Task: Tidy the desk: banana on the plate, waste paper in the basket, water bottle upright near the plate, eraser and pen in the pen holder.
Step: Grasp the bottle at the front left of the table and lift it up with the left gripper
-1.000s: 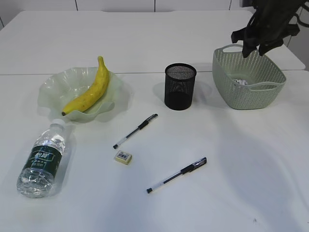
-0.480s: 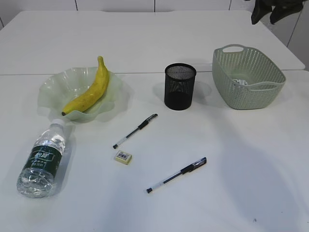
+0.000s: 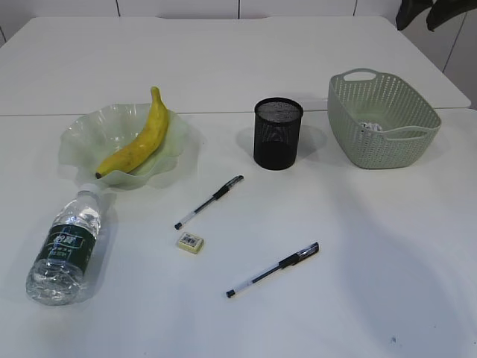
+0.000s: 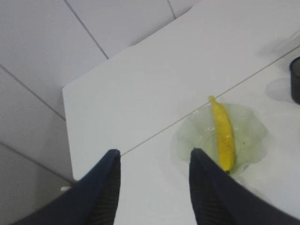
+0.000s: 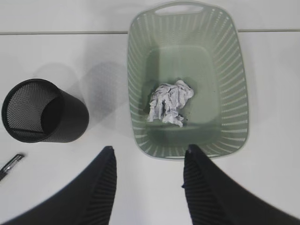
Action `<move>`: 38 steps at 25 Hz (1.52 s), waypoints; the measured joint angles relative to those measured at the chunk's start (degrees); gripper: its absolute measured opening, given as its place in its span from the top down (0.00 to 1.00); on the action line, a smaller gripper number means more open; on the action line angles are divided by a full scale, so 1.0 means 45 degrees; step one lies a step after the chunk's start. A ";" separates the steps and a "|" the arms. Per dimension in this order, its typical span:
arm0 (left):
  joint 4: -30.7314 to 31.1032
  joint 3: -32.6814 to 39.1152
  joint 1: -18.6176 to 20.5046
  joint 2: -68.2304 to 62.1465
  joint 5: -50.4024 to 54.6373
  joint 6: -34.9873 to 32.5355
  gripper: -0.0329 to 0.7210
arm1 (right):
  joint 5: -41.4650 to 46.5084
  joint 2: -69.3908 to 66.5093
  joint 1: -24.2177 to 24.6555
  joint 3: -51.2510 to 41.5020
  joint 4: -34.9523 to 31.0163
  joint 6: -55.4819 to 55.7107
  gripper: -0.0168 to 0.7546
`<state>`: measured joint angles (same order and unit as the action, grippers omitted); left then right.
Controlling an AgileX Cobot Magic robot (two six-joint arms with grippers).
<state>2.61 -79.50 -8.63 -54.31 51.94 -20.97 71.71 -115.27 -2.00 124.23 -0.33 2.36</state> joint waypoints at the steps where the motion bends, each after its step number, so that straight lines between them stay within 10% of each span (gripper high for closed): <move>1: 0.0466 0.0000 0.0000 0.0022 0.0164 0.0336 0.51 | 0.0000 0.0029 0.0000 0.0000 -0.0135 0.0000 0.52; 19: 0.1727 0.0000 0.0000 -0.0723 0.2728 0.4389 0.51 | 0.0028 0.0550 0.0000 0.0000 -0.1206 0.0088 0.52; 38: -0.0190 0.0000 0.0000 -0.2023 0.3554 0.5006 0.51 | 0.0120 0.4259 0.0000 -0.1502 -0.1303 0.0118 0.52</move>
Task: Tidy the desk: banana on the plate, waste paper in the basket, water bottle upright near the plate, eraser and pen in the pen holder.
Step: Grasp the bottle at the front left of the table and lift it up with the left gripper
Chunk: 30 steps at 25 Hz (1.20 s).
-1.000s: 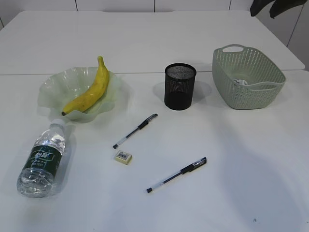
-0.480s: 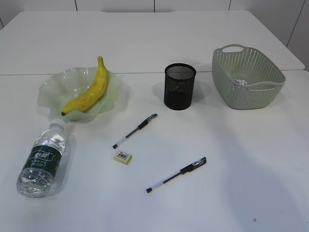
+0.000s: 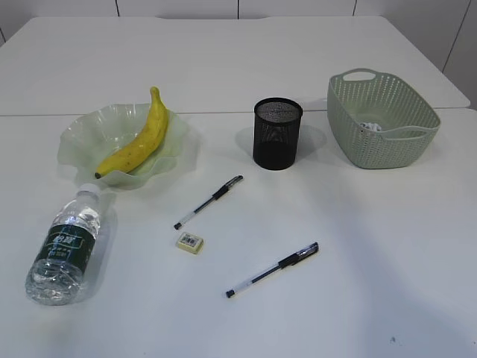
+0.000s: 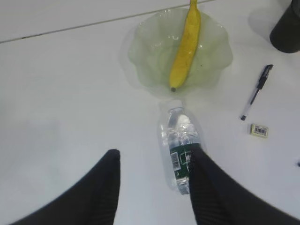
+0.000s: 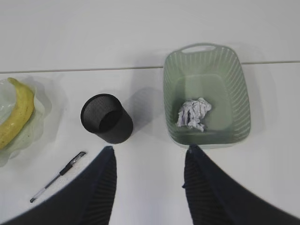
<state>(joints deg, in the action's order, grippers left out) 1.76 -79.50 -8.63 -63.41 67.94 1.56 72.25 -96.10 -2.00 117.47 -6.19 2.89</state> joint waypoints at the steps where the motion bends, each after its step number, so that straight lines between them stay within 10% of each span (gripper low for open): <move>1: -0.0060 0.0000 0.0000 -0.0109 0.0022 0.0000 0.51 | 0.0008 0.0181 0.0000 -0.0294 0.0000 0.0000 0.52; 30: -0.1232 0.0000 0.0000 -0.3840 -0.0779 0.0126 0.33 | 0.0028 0.7054 0.0000 -0.8720 0.0000 -0.0048 0.56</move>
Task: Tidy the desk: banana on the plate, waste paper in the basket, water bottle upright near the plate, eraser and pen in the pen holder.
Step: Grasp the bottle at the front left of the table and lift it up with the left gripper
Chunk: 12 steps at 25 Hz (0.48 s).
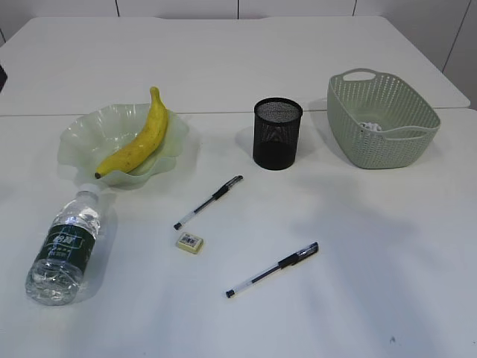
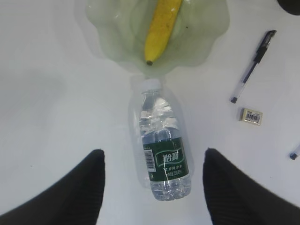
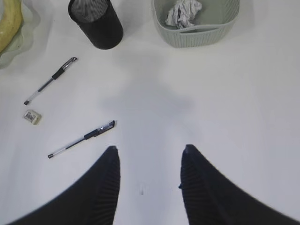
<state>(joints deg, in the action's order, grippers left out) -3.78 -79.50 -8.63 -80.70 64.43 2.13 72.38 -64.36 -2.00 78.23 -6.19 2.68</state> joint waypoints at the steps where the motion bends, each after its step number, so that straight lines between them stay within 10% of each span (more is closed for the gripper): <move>1: -0.0022 0.0000 0.0000 -0.0105 0.0000 0.0000 0.33 | 0.0000 0.0136 0.0000 -0.0248 0.0000 0.0000 0.56; 12: -0.0605 0.0000 0.0000 -0.1510 0.0515 0.0047 0.33 | 0.0000 0.0773 0.0000 -0.1897 -0.0022 -0.0046 0.56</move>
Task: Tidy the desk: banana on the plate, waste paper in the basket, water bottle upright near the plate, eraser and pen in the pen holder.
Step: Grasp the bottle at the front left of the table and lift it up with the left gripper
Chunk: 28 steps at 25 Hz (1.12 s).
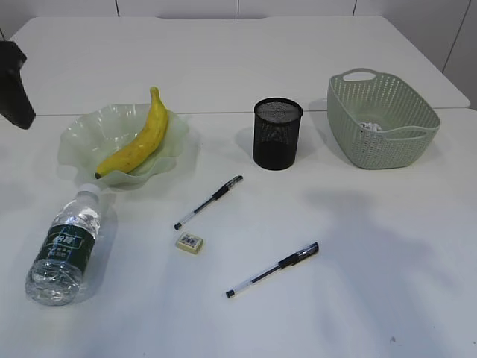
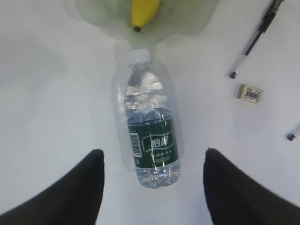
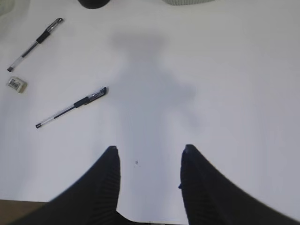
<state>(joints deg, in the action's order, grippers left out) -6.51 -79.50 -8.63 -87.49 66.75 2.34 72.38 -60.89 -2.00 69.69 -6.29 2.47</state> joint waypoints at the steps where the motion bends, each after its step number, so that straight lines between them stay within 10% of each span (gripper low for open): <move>1: -0.0149 0.0000 0.0000 -0.0186 0.0000 0.0000 0.33 | 0.0000 0.0000 0.0000 -0.0115 0.0000 0.0000 0.56; 28: -0.0195 -0.0006 -0.0631 -0.3356 -0.1494 -0.0420 0.22 | -0.0025 0.0000 0.0000 -0.0444 0.0102 -0.0046 0.56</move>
<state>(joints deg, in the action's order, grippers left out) -7.39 -79.53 -11.47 -102.59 60.03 0.45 72.26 -60.89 -2.00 67.70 -5.84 2.26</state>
